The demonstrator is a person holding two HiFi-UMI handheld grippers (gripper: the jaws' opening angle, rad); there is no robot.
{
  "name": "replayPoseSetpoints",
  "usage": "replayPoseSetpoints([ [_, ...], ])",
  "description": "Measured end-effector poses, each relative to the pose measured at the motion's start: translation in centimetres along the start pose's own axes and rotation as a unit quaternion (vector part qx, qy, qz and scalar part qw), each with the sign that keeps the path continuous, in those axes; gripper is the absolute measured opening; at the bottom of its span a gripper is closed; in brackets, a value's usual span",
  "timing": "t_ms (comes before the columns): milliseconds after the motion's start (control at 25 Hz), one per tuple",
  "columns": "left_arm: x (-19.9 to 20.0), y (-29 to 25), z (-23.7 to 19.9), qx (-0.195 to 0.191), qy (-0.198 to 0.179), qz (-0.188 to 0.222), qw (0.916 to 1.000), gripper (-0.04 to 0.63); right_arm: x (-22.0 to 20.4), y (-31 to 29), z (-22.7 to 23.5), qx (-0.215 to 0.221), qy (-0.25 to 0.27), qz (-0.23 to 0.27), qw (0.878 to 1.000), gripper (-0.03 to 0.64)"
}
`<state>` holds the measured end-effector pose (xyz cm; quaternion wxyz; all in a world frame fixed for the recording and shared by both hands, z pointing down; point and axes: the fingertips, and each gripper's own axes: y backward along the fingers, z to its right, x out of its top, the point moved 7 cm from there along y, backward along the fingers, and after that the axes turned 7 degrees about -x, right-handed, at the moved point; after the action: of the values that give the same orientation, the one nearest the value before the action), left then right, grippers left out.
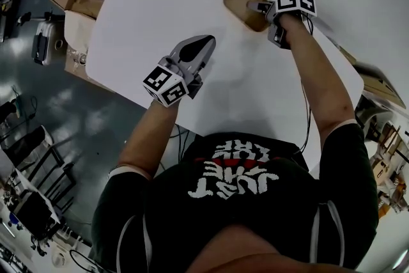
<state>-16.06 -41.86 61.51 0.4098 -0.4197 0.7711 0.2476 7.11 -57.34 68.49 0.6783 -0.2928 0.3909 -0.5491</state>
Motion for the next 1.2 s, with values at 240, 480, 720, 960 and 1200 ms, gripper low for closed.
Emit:
replayPoseSetpoints([
  [240, -0.4, 0.0, -0.1, 0.001, 0.006, -0.004, 1.0, 0.008, 0.1, -0.2, 0.4, -0.02, 0.009, -0.007, 1.0, 0.232],
  [480, -0.6, 0.4, 0.1, 0.005, 0.006, -0.009, 0.9999, 0.008, 0.1, 0.0, 0.6, 0.009, -0.023, 0.005, 1.0, 0.104],
  [720, -0.2, 1.6, 0.3, 0.013, 0.012, -0.003, 0.9998, 0.008, 0.4, 1.1, 0.0, 0.069, -0.067, 0.033, 0.995, 0.034],
  [960, 0.5, 2.7, 0.9, 0.014, 0.009, 0.004, 0.9998, 0.008, 0.1, 3.4, -0.7, 0.144, -0.103, 0.072, 0.982, 0.029],
  [1200, 2.2, 3.8, 2.6, 0.015, 0.001, 0.017, 0.9997, 0.008, -0.5, 7.4, -2.4, 0.208, -0.098, 0.12, 0.966, 0.029],
])
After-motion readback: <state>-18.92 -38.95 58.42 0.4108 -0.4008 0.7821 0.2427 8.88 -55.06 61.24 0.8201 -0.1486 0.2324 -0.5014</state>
